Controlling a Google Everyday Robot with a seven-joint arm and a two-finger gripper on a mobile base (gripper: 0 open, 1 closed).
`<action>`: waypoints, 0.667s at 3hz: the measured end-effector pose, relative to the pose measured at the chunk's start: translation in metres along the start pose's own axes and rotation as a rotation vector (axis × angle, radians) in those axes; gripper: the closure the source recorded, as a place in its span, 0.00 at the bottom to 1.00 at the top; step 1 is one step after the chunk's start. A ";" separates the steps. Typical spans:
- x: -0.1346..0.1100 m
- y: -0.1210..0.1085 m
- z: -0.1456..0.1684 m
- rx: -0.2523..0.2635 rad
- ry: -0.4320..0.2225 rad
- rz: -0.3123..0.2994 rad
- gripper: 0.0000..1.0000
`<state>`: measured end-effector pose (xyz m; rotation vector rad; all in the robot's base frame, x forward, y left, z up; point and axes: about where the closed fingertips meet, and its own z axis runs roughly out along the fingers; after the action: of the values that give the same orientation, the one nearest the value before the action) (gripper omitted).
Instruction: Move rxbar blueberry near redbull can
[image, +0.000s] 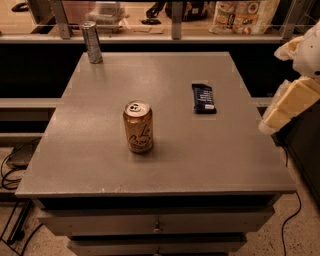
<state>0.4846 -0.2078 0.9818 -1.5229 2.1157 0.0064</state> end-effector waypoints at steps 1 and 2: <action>-0.002 -0.009 0.024 -0.017 -0.012 0.044 0.00; -0.014 -0.021 0.061 -0.046 -0.062 0.075 0.00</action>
Offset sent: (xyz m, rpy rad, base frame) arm 0.0852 0.0413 -0.0683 0.1819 0.0606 -0.0320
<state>0.5315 -0.1852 0.9416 -1.4491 2.1357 0.1291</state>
